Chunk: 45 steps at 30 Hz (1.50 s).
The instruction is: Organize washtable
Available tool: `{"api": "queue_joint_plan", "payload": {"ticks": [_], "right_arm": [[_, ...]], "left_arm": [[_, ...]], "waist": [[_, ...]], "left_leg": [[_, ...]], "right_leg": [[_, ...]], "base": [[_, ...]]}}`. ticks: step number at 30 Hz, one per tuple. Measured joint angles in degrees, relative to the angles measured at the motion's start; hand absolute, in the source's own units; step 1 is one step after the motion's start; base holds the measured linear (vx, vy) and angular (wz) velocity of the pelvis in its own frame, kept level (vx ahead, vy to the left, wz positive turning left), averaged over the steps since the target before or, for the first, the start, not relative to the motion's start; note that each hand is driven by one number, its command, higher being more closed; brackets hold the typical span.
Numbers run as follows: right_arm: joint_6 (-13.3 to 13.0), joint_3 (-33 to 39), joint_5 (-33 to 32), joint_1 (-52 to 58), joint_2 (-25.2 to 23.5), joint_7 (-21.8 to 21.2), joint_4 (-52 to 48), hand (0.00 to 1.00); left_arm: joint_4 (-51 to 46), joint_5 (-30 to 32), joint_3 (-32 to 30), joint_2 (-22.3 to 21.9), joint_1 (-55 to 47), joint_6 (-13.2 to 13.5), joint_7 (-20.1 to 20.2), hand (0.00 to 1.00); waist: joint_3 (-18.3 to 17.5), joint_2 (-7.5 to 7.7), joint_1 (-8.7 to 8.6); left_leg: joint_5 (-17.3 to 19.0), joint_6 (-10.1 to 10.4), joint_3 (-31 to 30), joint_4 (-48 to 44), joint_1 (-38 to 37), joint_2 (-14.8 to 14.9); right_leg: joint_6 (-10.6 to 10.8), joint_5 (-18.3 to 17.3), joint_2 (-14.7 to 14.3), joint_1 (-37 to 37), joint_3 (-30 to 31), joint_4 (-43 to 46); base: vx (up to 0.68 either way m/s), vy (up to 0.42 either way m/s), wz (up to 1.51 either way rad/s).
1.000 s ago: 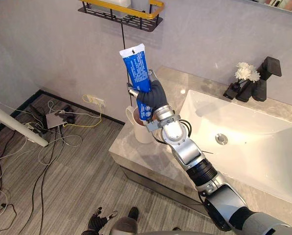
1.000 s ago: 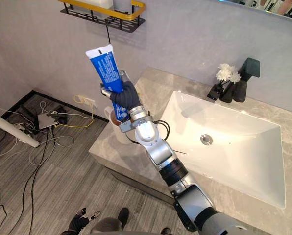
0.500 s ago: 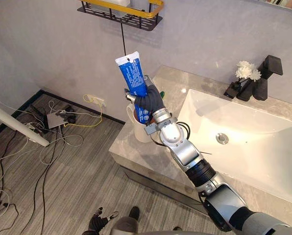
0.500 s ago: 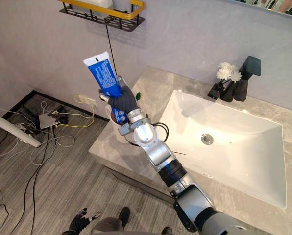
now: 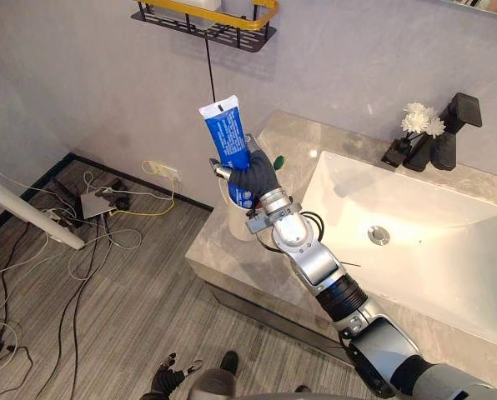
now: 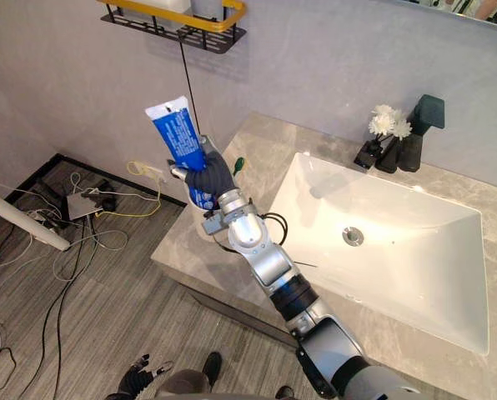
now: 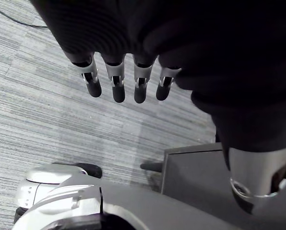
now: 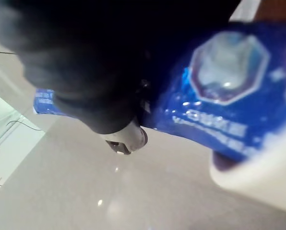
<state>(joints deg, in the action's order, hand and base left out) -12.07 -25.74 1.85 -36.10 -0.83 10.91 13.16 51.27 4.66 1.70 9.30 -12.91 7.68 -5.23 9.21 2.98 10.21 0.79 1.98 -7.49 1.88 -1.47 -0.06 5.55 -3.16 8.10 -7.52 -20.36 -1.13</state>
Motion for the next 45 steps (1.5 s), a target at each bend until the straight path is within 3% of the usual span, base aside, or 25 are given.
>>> {"api": "queue_joint_plan", "payload": {"ticks": [31, 45], "right_arm": [[-0.2, 0.4, -0.2, 0.0, -0.6, 0.0, -1.4, 0.0], [-1.2, 1.8, -4.8, 0.2, -0.5, 0.0, -8.3, 0.0]], "left_arm": [[0.0, -0.1, 0.0, 0.1, -0.1, 0.0, 0.0, 0.0], [0.0, -0.1, 0.0, 0.5, -1.0, -0.5, 0.0, 0.0]], "waist": [[-0.2, 0.39, -0.09], [-0.6, 0.9, -1.68]], "left_leg": [[0.0, 0.0, 0.1, 0.0, -0.4, 0.0], [0.0, 0.0, 1.3, 0.1, -1.3, 0.1]], "right_leg": [[0.0, 0.0, 0.0, -0.1, 0.1, 0.4], [0.0, 0.0, 0.1, -0.3, 1.5, 0.8]], "base": [[0.0, 0.0, 0.0], [-0.01, -0.001, -0.05]]}}
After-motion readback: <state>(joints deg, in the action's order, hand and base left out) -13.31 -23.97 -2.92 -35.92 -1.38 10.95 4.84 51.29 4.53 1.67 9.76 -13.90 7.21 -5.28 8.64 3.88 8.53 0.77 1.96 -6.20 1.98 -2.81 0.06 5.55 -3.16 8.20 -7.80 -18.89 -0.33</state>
